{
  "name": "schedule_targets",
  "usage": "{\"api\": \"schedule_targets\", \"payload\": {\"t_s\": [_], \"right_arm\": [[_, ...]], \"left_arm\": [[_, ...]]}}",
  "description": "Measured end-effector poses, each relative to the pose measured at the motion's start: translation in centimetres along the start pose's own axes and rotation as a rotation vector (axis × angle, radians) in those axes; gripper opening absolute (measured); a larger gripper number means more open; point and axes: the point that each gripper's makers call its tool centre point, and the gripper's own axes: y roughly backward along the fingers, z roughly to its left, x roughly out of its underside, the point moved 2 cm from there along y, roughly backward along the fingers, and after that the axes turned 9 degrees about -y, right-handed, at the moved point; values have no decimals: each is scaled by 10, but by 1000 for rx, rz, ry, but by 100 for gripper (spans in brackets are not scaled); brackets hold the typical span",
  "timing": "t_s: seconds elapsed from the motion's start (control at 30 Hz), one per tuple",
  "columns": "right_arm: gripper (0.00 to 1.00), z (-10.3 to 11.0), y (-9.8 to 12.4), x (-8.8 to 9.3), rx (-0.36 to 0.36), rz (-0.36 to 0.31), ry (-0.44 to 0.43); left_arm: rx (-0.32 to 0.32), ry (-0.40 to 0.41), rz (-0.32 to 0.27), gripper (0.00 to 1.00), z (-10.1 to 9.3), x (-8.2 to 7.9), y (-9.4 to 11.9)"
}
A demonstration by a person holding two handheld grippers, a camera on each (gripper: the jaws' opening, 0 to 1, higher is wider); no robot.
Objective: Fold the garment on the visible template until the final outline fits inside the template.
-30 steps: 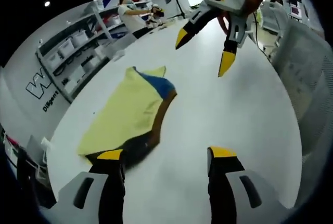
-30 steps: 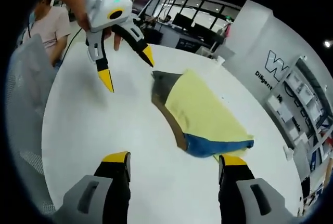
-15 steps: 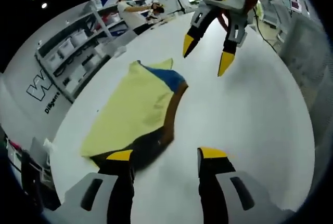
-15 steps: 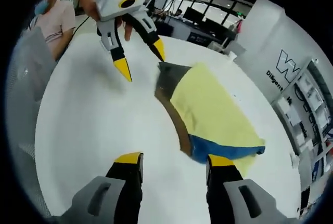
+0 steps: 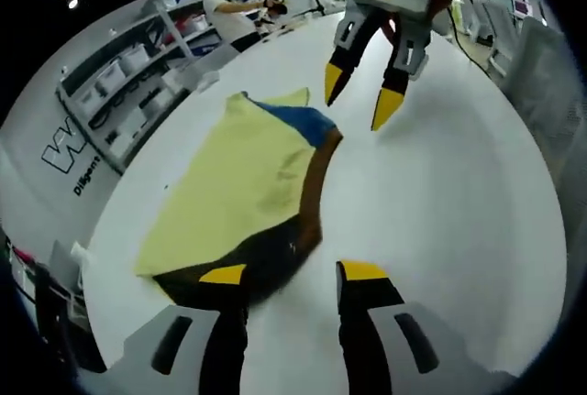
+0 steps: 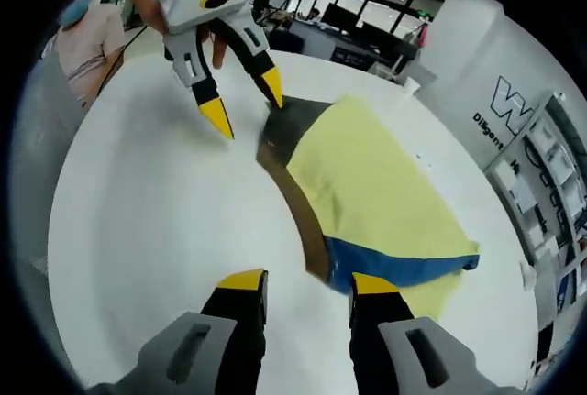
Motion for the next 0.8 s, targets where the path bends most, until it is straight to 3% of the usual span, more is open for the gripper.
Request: {"api": "schedule_targets", "payload": {"t_s": [0.13,0.5,0.6,0.8], "right_arm": [[20,-6,-9,3,3,18,-22],[17,-17,-24,2,12,44,-82],[12,-12,-26,1,-29,49,-166],[5,-9,-27,0,-89,49,-229]], "left_arm": [[4,-17,14,30,2,2,-6],[38,4,13,23,6,4,-20],[59,39,7,15,6,5,-24],[68,65,10,5,7,9,-27]]}}
